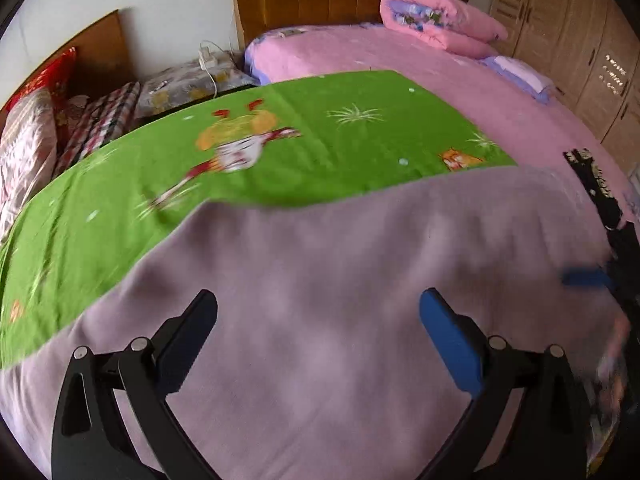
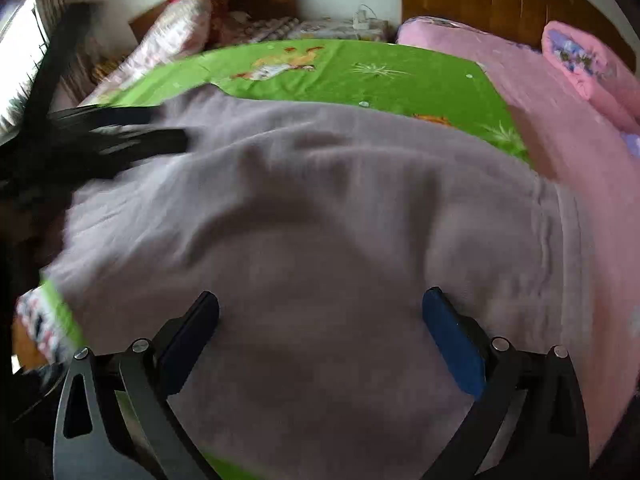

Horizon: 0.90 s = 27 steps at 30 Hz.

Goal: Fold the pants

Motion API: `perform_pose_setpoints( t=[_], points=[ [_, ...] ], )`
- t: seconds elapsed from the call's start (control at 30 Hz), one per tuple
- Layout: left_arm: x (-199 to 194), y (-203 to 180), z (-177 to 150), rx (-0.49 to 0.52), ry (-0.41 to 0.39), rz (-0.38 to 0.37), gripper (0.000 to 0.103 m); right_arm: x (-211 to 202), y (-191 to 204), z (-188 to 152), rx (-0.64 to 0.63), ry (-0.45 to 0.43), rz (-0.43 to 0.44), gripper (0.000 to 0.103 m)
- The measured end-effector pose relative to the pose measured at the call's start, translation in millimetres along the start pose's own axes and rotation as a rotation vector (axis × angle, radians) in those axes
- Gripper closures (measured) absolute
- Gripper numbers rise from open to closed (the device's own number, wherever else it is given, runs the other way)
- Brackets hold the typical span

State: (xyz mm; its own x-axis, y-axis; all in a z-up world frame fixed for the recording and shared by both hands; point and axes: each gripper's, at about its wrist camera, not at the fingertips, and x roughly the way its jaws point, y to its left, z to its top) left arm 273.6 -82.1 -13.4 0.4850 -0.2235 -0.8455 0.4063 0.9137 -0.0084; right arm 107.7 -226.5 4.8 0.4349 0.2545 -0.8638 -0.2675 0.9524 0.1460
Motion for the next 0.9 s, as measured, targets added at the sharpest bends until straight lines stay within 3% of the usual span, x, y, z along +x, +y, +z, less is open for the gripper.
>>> perform_pose_setpoints(
  t=[0.07, 0.13, 0.17, 0.33, 0.53, 0.63, 0.77, 0.9],
  points=[
    [27.8, -8.5, 17.1, 0.001, 0.013, 0.012, 0.002, -4.2, -4.1, -14.1, -0.041, -0.006, 0.007, 0.005],
    [53.3, -13.4, 22.7, 0.003, 0.066, 0.08, 0.001, -8.4, -9.6, -26.1, -0.06, -0.025, 0.032, 0.006],
    [57.7, -11.0, 23.6, -0.033, 0.026, 0.068, 0.001, -13.8, -19.8, -34.3, -0.041, -0.046, 0.064, 0.007],
    [62.1, -11.9, 24.6, -0.025, -0.009, 0.074, 0.001, -29.3, -38.6, -53.2, 0.005, -0.139, 0.148, 0.013],
    [54.3, -14.9, 21.6, -0.023, -0.031, 0.088, 0.001, -70.8, -35.1, -66.8, 0.061, -0.303, 0.069, 0.009],
    [42.7, -20.1, 16.5, -0.007, -0.067, 0.104, 0.002, -53.9, -56.5, -77.3, 0.129, -0.247, 0.027, 0.009],
    [2.2, -32.1, -5.0, 0.025, -0.154, 0.074, 0.002, -55.7, -55.7, -80.6, 0.112, -0.265, 0.001, 0.009],
    [-32.2, -35.6, -40.3, 0.04, -0.188, 0.066, 0.002, -62.5, -53.1, -78.1, 0.162, -0.288, -0.053, 0.009]
  ],
)
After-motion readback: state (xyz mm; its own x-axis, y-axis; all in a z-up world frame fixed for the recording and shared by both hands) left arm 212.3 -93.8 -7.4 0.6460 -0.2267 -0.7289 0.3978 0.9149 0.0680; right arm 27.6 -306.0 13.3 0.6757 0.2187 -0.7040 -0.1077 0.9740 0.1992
